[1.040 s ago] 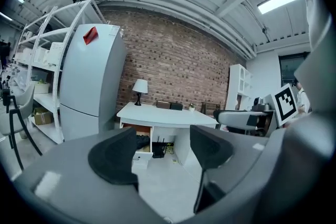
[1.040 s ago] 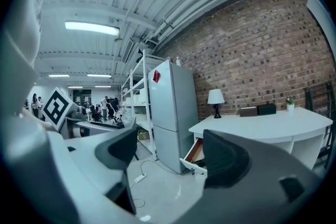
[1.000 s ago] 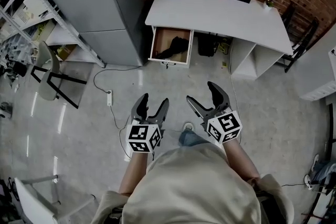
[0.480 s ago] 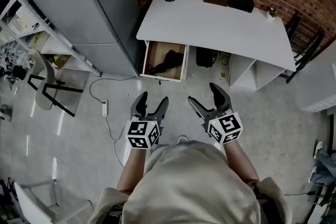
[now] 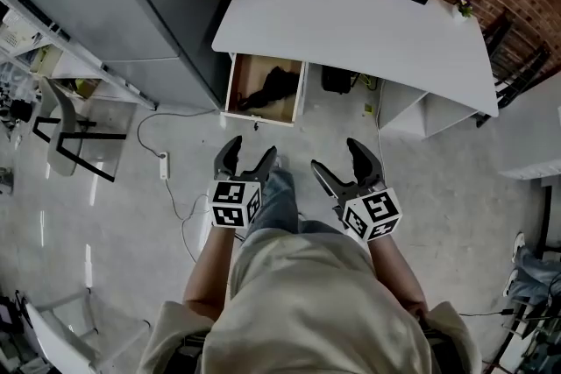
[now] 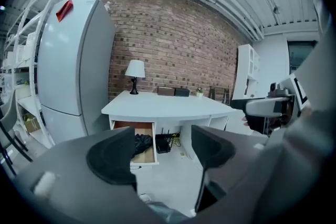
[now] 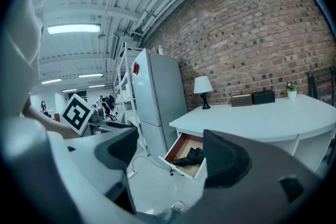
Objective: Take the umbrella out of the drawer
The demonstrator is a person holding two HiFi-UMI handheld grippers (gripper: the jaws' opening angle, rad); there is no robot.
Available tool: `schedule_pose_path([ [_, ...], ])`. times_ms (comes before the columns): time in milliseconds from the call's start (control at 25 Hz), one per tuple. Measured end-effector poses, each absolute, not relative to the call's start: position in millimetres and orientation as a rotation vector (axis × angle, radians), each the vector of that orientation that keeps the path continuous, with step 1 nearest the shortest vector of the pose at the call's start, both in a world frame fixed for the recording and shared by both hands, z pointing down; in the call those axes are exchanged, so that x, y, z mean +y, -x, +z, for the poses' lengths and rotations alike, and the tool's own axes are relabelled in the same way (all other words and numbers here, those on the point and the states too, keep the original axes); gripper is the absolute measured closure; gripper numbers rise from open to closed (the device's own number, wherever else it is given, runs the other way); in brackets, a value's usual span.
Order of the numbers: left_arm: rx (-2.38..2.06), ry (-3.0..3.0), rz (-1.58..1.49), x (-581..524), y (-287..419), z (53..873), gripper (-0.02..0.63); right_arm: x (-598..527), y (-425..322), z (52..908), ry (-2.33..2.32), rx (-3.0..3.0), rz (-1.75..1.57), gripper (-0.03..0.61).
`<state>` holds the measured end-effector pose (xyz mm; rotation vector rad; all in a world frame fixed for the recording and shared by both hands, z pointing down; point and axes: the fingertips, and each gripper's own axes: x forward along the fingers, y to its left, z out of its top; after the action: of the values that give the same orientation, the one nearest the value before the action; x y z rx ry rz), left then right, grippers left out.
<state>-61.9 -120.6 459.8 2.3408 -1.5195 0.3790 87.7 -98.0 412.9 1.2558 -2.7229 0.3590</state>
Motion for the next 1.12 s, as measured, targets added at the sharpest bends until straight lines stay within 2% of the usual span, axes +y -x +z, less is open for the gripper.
schedule_pose_path([
  [640, -1.222, -2.346, 0.749, -264, 71, 582, 0.291, -233, -49, 466, -1.241, -2.614, 0.519, 0.21],
  [1120, -0.944, -2.361, 1.188, -359, 68, 726, 0.291, -317, -21, 542, -1.189, -2.507, 0.636, 0.212],
])
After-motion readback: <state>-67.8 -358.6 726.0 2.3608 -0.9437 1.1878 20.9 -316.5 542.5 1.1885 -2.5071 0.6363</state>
